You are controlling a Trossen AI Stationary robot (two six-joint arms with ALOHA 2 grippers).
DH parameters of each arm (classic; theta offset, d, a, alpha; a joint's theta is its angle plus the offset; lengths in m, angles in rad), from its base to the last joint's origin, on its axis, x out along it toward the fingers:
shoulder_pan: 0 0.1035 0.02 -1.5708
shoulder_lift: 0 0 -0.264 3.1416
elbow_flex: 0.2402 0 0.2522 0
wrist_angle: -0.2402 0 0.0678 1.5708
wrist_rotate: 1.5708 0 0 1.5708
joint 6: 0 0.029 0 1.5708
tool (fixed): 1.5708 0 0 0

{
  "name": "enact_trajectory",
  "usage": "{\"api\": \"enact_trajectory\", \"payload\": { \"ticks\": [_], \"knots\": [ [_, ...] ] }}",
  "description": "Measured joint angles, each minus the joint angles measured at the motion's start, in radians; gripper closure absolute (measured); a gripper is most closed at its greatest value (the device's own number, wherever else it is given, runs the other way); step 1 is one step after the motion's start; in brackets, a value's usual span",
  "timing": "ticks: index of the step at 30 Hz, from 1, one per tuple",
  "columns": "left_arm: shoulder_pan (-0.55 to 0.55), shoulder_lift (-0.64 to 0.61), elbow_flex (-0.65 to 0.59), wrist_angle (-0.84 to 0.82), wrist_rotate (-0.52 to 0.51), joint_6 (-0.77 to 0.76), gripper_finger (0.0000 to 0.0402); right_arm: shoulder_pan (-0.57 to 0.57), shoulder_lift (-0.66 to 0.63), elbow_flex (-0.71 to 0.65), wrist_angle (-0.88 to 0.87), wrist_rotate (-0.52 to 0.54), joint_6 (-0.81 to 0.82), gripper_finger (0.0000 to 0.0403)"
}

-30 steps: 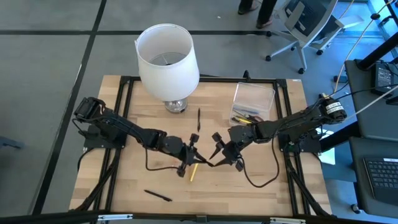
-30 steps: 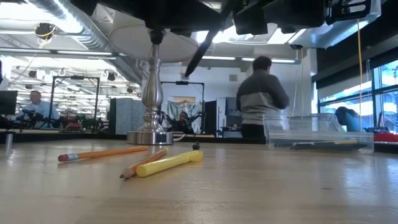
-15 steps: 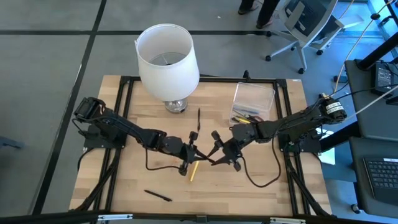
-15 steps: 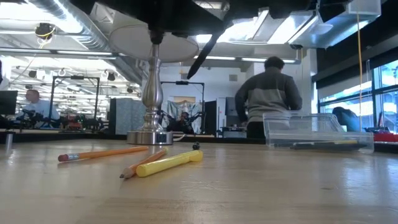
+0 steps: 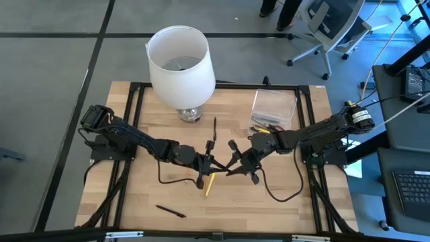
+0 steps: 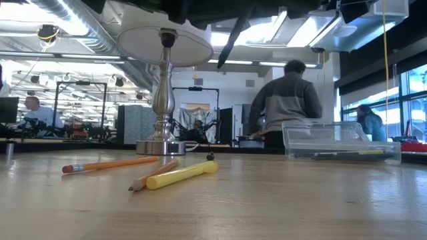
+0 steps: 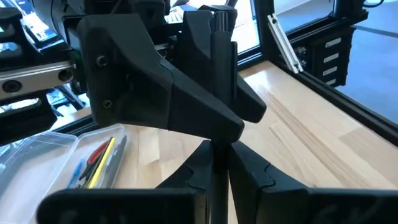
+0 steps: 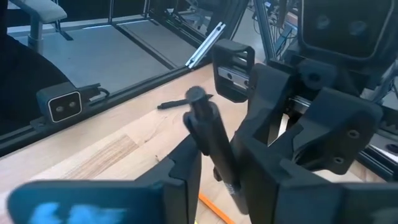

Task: Pick & place school supplies into a supply box
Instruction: Put the black pen into the transparent supply box

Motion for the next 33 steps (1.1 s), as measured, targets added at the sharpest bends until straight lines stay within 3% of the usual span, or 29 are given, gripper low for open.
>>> {"api": "enact_trajectory", "payload": {
  "ticks": [8,14,21,26,29,33],
  "knots": [
    [0.0,0.001,0.0,0.003,0.018,-0.009,0.037,-0.001,0.0,0.001,0.003,0.01,-0.002,0.0347],
    [0.0,0.001,0.0,-0.024,0.004,0.011,0.0346,0.001,0.0,0.0,-0.019,0.06,0.006,0.0354],
    [-0.009,-0.006,0.001,-0.198,-0.203,0.033,0.0317,0.001,0.001,-0.002,-0.078,0.082,0.005,0.0355],
    [-0.025,-0.034,0.002,-0.314,-0.24,-0.07,0.0315,0.001,-0.036,-0.002,-0.216,0.338,0.006,0.0355],
    [-0.027,-0.072,0.003,-0.424,-0.179,-0.184,0.0318,-0.003,-0.083,-0.002,-0.346,0.5,0.038,0.0355],
    [-0.027,-0.124,0.003,-0.534,-0.097,-0.381,0.0323,-0.023,-0.14,0.038,-0.615,0.649,0.21,0.0353]
  ]
}}
